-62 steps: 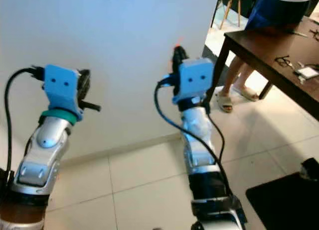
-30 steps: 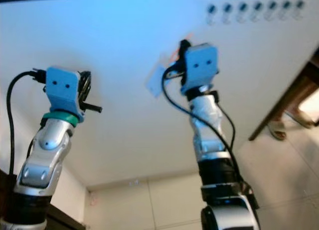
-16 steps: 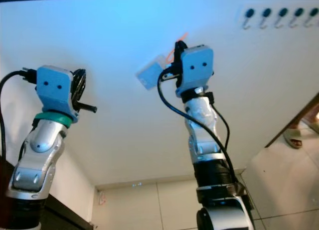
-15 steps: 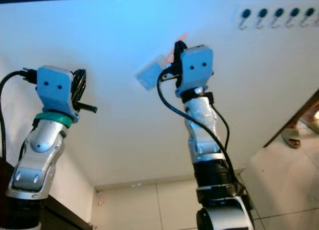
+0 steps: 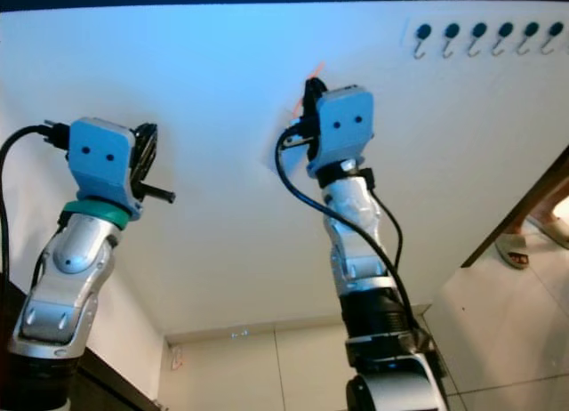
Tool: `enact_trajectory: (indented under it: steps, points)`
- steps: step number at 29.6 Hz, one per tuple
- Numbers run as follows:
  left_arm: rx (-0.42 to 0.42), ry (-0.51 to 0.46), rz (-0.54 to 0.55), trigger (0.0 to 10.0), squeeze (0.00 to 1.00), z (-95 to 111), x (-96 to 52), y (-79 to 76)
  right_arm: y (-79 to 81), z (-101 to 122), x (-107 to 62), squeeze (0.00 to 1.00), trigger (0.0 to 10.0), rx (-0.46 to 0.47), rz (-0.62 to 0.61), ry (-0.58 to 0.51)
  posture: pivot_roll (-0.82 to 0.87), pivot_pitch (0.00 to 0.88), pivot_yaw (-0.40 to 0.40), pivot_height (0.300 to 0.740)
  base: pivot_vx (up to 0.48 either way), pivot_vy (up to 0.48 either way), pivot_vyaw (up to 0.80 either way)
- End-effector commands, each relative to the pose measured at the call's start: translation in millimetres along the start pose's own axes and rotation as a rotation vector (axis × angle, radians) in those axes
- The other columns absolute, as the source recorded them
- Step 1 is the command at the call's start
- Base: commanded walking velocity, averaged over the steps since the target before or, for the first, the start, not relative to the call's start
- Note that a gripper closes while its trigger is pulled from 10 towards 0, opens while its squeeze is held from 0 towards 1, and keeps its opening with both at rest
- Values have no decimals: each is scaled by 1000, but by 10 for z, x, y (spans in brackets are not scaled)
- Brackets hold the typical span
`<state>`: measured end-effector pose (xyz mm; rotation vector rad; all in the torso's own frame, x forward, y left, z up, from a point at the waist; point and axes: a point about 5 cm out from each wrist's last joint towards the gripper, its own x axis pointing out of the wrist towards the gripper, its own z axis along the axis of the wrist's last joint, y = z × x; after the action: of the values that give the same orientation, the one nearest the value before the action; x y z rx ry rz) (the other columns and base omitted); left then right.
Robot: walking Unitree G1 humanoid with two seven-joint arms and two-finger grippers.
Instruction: Hang keys on a hook
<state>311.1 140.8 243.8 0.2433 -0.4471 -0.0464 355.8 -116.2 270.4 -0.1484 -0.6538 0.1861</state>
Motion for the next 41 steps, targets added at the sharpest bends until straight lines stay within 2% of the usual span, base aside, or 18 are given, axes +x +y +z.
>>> enact_trajectory:
  steps: [1,31,41]
  points:
    - [6,7,-3,10000,0,-6,-18,-18,-20,-49,-40,0,10000,-6,-1,18,-60,0,78,740,0,-345,0]
    - [9,16,0,10000,0,-2,-20,-4,-1,-71,-66,0,10000,5,-1,28,-55,0,83,740,0,-338,0]
    - [-1,42,-1,10000,0,-27,-16,-5,10,-73,-67,0,10000,10,0,26,-54,0,84,740,0,-82,0]
